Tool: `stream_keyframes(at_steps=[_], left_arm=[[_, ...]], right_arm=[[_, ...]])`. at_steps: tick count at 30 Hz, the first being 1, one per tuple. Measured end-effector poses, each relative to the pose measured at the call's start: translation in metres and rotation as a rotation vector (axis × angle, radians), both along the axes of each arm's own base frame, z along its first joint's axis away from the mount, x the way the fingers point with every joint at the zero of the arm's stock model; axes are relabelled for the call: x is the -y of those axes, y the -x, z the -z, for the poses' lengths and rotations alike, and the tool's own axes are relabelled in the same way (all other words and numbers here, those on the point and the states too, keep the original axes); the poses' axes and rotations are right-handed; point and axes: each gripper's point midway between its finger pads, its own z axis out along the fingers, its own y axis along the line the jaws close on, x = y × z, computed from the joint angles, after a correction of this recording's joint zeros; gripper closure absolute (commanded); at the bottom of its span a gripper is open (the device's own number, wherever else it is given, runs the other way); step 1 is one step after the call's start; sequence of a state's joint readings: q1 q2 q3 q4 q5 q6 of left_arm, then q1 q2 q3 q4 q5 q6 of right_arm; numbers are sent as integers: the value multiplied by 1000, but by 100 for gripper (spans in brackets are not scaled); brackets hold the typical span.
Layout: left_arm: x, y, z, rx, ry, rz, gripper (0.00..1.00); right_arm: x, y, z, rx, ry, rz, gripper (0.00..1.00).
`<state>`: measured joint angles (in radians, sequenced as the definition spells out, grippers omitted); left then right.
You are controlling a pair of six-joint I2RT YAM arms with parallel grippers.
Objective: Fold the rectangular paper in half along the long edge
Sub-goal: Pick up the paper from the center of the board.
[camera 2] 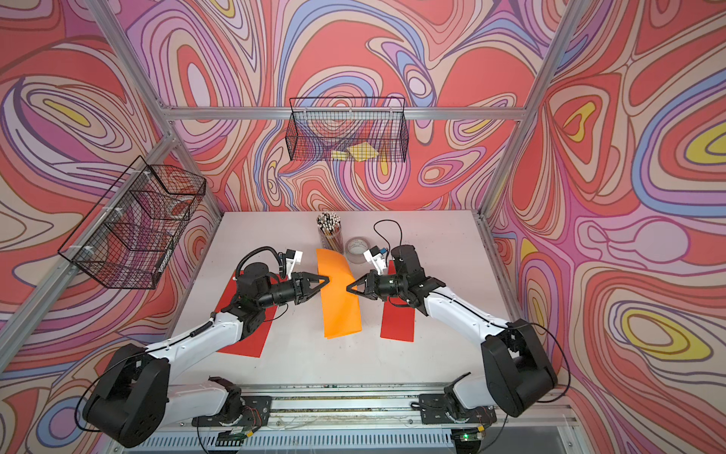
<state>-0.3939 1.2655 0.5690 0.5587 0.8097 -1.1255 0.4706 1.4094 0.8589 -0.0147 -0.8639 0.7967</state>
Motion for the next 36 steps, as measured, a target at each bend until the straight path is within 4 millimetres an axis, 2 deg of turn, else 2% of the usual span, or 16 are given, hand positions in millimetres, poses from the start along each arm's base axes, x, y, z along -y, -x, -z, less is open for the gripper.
stream_keyframes(at_steps=[13, 14, 16, 18, 22, 30, 36], left_arm=[[-2, 3, 17, -55, -46, -4, 91], [-2, 3, 18, -59, -48, -4, 93], [-2, 3, 20, -66, -52, -4, 100], [-2, 2, 23, -73, -58, -2, 100], [-2, 3, 26, -83, -63, -2, 100], [-2, 4, 27, -82, -67, 3, 100], [-2, 5, 26, -84, -65, 11, 100]], right_arm=[[2, 4, 7, -8, 12, -7, 100], [2, 4, 7, -9, 11, -8, 97], [1, 5, 7, -10, 8, -13, 85], [0, 5, 4, -7, -3, -20, 76], [-3, 6, -4, 1, -35, -37, 69], [-6, 6, -13, 25, -65, -59, 67], [-8, 2, 2, -11, -50, -63, 67]])
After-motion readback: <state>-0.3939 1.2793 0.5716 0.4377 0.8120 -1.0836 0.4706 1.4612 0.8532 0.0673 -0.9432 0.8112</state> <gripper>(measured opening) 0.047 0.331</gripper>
